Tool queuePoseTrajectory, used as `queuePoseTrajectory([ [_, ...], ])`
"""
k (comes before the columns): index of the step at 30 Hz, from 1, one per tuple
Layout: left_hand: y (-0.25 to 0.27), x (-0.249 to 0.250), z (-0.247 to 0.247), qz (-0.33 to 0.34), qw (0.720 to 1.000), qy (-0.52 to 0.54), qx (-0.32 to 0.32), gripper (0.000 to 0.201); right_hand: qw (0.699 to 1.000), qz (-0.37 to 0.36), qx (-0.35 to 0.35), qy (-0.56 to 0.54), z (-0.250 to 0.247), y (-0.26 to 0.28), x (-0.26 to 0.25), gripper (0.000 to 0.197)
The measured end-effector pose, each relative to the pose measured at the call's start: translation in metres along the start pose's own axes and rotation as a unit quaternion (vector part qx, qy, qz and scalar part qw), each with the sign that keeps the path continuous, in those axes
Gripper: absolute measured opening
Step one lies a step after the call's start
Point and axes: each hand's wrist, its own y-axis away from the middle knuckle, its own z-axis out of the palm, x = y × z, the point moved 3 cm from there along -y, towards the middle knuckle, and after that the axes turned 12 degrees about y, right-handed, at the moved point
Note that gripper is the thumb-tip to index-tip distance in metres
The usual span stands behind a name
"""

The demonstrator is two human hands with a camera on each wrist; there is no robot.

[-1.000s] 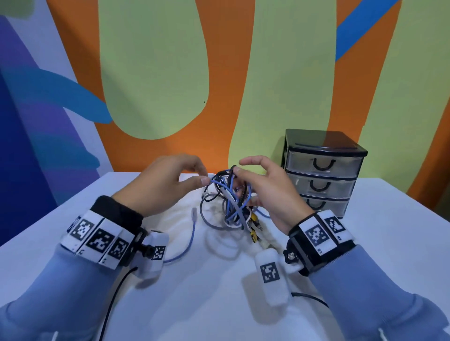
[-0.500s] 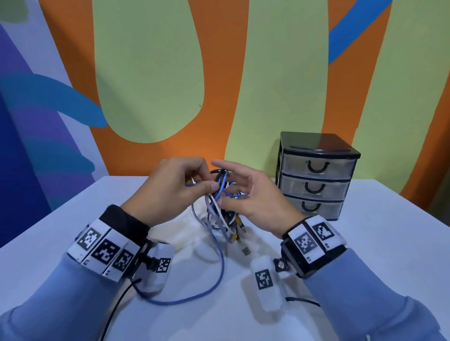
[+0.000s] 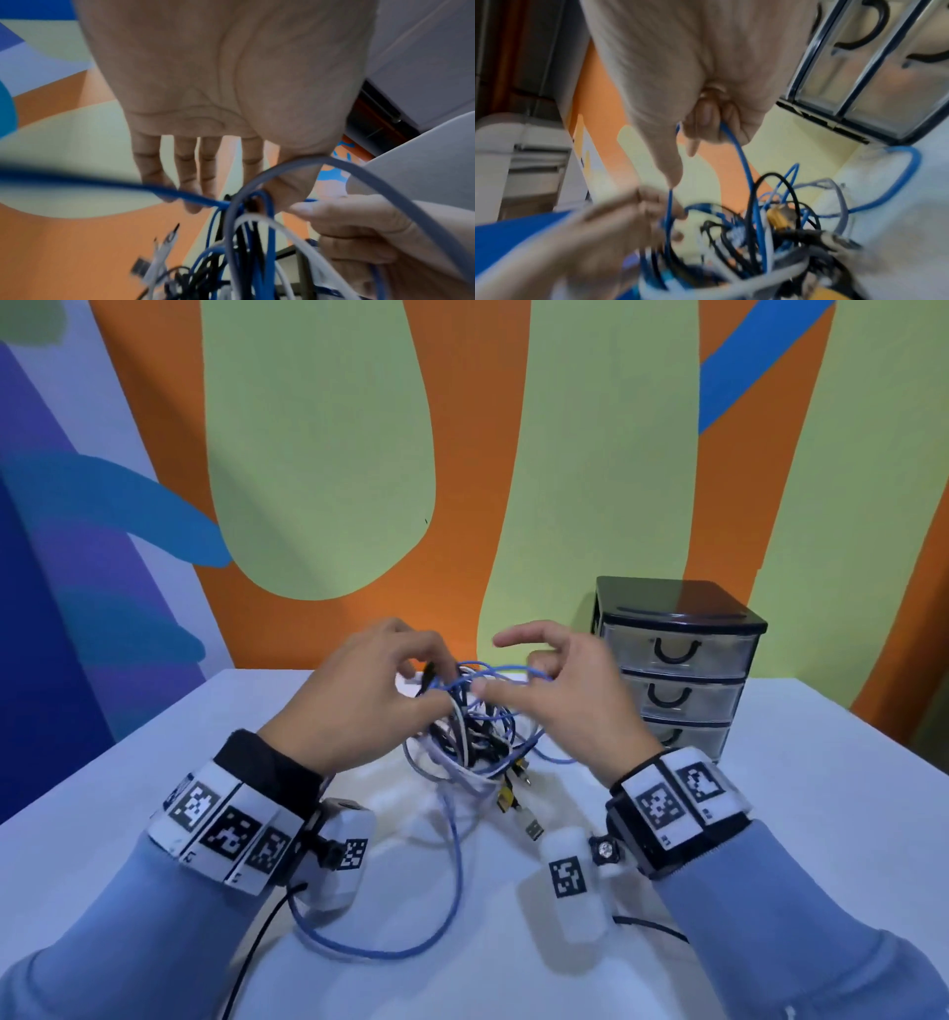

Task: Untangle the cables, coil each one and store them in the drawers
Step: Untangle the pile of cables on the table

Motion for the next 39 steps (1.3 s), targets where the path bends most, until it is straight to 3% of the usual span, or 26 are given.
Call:
queuePoseTrajectory([
  [1,-0.001,-0.006,-0.005,-0.022,0.999,-0.038,0.004,0.017,0.998,0.019,0.056,-0.008,-0.009,-0.004,0.002,0.016],
  [3,-0.001,-0.020,-0.014,-0.087,0.992,-0.096,-0.009,0.012,0.984,0.078,0.140,-0.075,-0.021,-0.009,0.009,0.039],
  [5,-0.002,-0.033,-0.017,-0.124,0.984,-0.129,-0.026,0.016,0.959,0.119,0.175,-0.187,-0.025,-0.010,0.010,0.050],
  [7,-0.003,-0.037,-0.018,-0.131,0.985,-0.104,-0.036,0.019,0.937,0.122,0.173,-0.279,-0.024,-0.008,0.004,0.045],
  [10,-0.006,-0.032,-0.021,-0.075,0.996,-0.037,-0.020,0.022,0.918,0.092,0.090,-0.375,-0.019,-0.005,-0.010,0.041],
  [12,-0.006,-0.027,-0.024,-0.031,0.999,-0.004,0.034,0.019,0.947,0.060,0.002,-0.316,-0.011,-0.002,-0.019,0.042],
  [15,-0.008,-0.020,-0.024,0.015,0.989,0.091,0.117,0.017,0.977,0.018,-0.123,-0.172,0.006,0.008,-0.024,0.067],
  [17,-0.007,-0.012,-0.024,0.036,0.972,0.179,0.145,0.019,0.963,0.028,-0.212,-0.164,0.019,0.015,-0.027,0.086],
  [19,-0.006,-0.006,-0.023,0.063,0.965,0.201,0.154,0.018,0.944,0.052,-0.267,-0.186,0.027,0.020,-0.027,0.101],
  [21,-0.005,-0.006,-0.019,0.083,0.967,0.183,0.159,0.018,0.936,0.060,-0.279,-0.206,0.030,0.021,-0.027,0.103],
  [25,-0.003,-0.006,-0.021,0.086,0.963,0.182,0.177,0.026,0.939,0.023,-0.280,-0.200,0.029,0.023,-0.031,0.088],
  [28,0.001,0.011,-0.024,0.122,0.953,0.213,0.179,0.023,0.943,-0.012,-0.296,-0.148,0.034,0.030,-0.034,0.116],
  [30,0.004,0.022,-0.026,0.140,0.934,0.276,0.179,0.021,0.946,-0.018,-0.302,-0.117,0.042,0.033,-0.032,0.121],
  [32,0.008,0.031,-0.030,0.158,0.911,0.332,0.189,0.022,0.950,-0.005,-0.295,-0.103,0.047,0.033,-0.028,0.114],
  [36,0.013,0.043,-0.039,0.215,0.877,0.367,0.223,0.021,0.952,0.017,-0.300,-0.058,0.044,0.034,-0.028,0.074],
  [39,0.014,0.040,-0.049,0.219,0.835,0.398,0.311,0.019,0.947,-0.020,-0.319,-0.008,0.040,0.034,-0.033,0.058],
])
